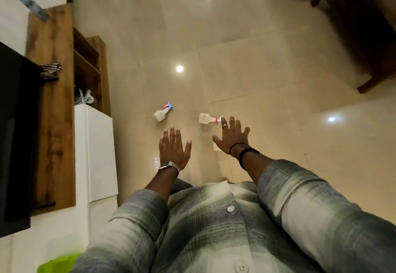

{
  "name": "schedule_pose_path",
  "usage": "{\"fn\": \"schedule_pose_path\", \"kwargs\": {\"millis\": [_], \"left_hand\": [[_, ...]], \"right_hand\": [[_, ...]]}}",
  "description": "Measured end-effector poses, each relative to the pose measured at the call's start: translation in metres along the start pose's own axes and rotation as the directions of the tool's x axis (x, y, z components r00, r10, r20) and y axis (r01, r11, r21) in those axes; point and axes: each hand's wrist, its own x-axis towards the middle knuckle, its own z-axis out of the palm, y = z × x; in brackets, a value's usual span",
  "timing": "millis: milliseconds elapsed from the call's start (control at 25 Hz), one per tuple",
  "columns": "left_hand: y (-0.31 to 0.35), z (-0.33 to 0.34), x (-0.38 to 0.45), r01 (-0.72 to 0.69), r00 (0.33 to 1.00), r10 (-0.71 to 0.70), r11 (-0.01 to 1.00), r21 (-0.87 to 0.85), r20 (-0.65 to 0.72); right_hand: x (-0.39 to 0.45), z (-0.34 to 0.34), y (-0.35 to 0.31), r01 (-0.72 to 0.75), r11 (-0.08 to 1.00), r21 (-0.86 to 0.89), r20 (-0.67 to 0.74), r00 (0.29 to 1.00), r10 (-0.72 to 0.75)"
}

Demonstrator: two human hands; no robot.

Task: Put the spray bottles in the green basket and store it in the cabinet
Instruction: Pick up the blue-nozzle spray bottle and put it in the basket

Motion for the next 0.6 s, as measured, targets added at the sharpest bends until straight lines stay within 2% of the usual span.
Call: {"fn": "schedule_pose_path", "kwargs": {"millis": [200, 320, 440, 600], "left_hand": [[-0.025, -0.016, 0.054, 0.008, 0.998, -0.005, 0.999, -0.045, 0.056], [-0.072, -0.032, 0.110, -0.018, 0.997, 0.021, 0.999, -0.032, 0.074], [-0.125, -0.055, 0.164, 0.040, 0.995, -0.033, 0.996, -0.080, 0.094], [-0.188, -0.083, 0.248, 0.021, 0.980, -0.006, 0.997, -0.072, 0.200]], "right_hand": [[0.051, -0.002, -0.052, 0.024, 0.999, -0.046, 0.044, 0.999, -0.022], [0.096, -0.010, -0.100, -0.006, 0.999, -0.038, 0.091, 0.996, 0.010], [0.135, -0.019, -0.152, -0.040, 0.999, -0.003, 0.107, 0.993, 0.040], [0.212, -0.034, -0.219, -0.041, 0.999, 0.010, 0.121, 0.992, 0.039]]}}
